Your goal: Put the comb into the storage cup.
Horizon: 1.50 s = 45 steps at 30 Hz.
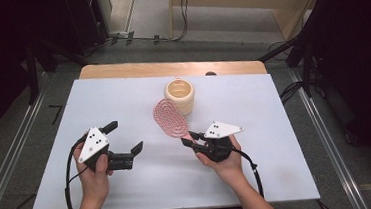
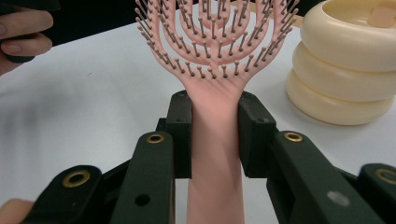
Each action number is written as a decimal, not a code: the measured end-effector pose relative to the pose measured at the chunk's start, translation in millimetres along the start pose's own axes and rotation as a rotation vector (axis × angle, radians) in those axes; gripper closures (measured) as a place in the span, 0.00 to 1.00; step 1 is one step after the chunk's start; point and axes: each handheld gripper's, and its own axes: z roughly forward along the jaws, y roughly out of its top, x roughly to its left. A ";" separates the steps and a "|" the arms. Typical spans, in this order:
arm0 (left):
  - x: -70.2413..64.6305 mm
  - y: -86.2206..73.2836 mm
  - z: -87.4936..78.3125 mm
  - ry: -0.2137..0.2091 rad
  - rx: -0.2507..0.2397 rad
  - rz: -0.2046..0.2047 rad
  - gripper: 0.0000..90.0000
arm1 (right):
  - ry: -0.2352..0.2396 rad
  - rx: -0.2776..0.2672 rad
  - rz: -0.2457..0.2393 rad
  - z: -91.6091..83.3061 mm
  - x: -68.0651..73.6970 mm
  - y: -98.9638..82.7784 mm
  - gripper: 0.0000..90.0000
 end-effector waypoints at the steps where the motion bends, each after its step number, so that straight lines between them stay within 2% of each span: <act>1: -1.0 1.4 1.6 -0.008 -0.002 0.000 0.00 | 0.000 -0.004 -0.006 -0.1 0.8 -0.1 0.76; 12: -13.9 14.9 21.3 -0.075 -0.005 0.001 0.00 | -0.013 -0.030 -0.020 -3.1 3.5 0.2 0.76; 17: -17.1 20.7 30.0 -0.117 -0.009 -0.021 0.00 | -0.010 -0.040 -0.026 -3.8 4.6 0.5 0.76; 22: -20.6 25.7 37.7 -0.138 -0.009 -0.034 0.00 | -0.011 -0.047 -0.038 -4.8 5.7 0.7 0.76; 25: -22.5 28.3 41.7 -0.136 -0.004 -0.041 0.00 | -0.012 -0.051 -0.038 -5.4 6.4 0.8 0.76; 34: -29.3 34.8 52.7 -0.176 0.003 -0.066 0.00 | -0.010 -0.066 -0.051 -5.6 10.0 1.4 0.76; 41: -33.5 38.0 58.0 -0.183 -0.012 -0.086 0.00 | -0.003 -0.069 -0.063 -4.3 13.4 1.3 0.76; 42: -34.4 38.4 58.5 -0.176 -0.011 -0.089 0.04 | -0.002 -0.070 -0.064 -4.0 14.5 1.2 0.76; 45: -35.7 39.2 60.4 -0.166 -0.012 -0.102 0.07 | -0.004 -0.070 -0.065 -3.9 15.7 1.2 0.76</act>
